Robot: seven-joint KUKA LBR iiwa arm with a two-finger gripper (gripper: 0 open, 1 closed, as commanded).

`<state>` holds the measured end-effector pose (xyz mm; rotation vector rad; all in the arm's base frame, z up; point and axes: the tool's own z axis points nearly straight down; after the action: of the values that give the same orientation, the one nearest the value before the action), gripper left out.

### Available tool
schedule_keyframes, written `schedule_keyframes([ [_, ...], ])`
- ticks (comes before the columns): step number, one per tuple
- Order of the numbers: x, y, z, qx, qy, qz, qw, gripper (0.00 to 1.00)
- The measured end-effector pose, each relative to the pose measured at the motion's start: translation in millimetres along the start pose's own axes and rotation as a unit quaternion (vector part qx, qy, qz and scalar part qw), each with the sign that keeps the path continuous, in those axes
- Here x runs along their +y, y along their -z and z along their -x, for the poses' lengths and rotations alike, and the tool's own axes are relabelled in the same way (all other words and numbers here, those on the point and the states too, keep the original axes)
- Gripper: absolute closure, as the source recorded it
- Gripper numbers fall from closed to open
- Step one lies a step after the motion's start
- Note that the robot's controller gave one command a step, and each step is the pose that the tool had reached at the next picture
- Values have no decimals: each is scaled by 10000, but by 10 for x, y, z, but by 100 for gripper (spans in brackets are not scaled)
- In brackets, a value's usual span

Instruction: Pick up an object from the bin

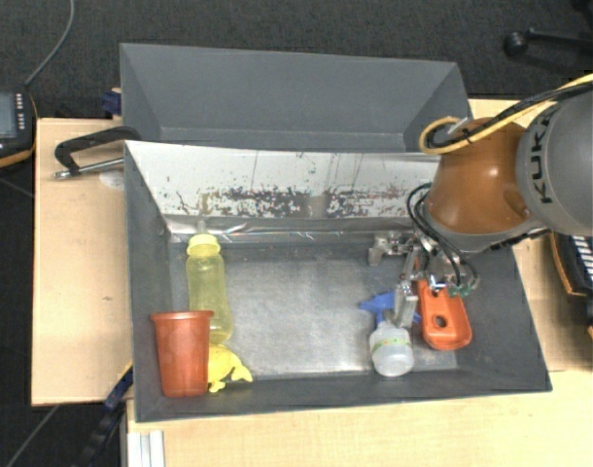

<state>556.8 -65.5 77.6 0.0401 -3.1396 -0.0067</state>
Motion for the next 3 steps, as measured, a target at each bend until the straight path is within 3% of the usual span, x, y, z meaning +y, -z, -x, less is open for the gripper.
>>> schedule_keyframes([
  [1, -158, -72, -586, -99, 294, 0, 9995, 100],
  [2, -158, -72, -586, -98, 294, 0, 9995, 100],
  [3, -145, 362, -599, -74, 301, 9, 9995, 100],
])
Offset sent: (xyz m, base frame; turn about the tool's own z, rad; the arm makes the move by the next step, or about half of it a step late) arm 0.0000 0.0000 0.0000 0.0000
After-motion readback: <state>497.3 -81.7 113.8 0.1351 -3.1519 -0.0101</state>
